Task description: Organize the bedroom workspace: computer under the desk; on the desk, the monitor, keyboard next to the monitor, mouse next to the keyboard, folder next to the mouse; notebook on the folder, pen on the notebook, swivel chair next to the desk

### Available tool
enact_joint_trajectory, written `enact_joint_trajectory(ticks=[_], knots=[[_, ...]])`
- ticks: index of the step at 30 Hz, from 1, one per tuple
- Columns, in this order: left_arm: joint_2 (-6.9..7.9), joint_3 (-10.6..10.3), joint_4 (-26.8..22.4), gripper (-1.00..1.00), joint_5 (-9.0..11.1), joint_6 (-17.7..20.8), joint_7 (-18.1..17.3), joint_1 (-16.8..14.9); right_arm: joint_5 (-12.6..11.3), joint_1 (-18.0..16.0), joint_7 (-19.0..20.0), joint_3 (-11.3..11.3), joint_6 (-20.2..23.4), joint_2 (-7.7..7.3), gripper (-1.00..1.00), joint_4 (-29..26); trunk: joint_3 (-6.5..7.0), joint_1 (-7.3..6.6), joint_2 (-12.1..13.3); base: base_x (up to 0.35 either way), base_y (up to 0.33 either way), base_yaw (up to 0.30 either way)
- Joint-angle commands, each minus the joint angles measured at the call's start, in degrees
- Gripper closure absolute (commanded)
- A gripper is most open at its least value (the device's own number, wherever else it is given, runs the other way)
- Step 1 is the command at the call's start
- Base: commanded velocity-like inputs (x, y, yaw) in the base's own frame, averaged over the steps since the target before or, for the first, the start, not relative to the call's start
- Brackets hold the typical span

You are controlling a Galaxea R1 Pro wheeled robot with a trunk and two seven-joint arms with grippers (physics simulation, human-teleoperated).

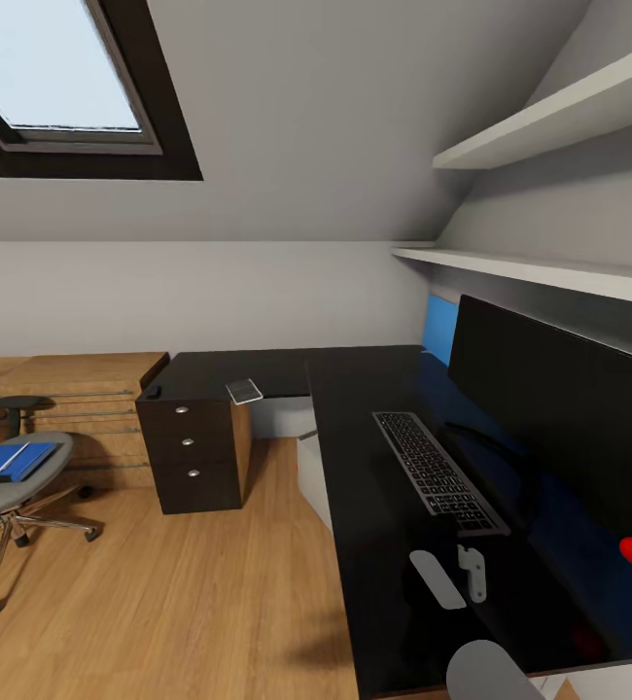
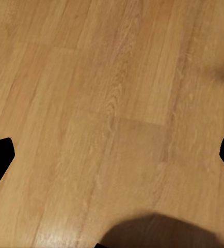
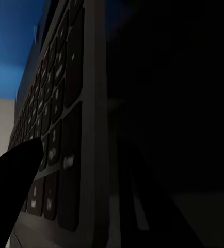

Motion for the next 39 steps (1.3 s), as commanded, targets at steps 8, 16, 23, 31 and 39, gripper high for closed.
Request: enact_joint_trajectory(ticks=[8, 16, 23, 31, 39], knots=[[0.01, -0.49, -0.02, -1.0, 0.43, -0.22, 0.28, -0.05, 0.07, -0.03, -0.21, -0.12, 0.18, 0.04, 1.0, -0.08, -0.07, 0.0, -0.04, 0.0, 0.0, 0.0], [0.01, -0.49, -0.02, -1.0, 0.45, -0.22, 0.28, -0.05, 0.01, -0.03, -0.42, -0.12, 0.41, 0.04, -1.0, -0.15, -0.07, 0.0, -0.04, 0.0, 0.0, 0.0], [0.01, -0.49, -0.02, -1.0, 0.47, -0.22, 0.28, -0.05, 0.03, -0.03, -0.88, -0.18, 0.35, 0.04, -1.0, -0.16, -0.07, 0.0, -0.04, 0.0, 0.0, 0.0], [0.01, -0.49, -0.02, -1.0, 0.46, -0.22, 0.28, -0.05, 0.05, -0.03, -0.91, -0.21, 0.37, 0.04, -1.0, -0.12, -0.07, 0.0, -0.04, 0.0, 0.0, 0.0], [-0.01, -0.52, -0.02, -1.0, 0.43, -0.22, 0.28, -0.05, 0.01, -0.03, -0.91, -0.13, 0.46, 0.04, -1.0, -0.08, -0.07, 0.0, -0.04, -0.122, 0.0, 0.0]])
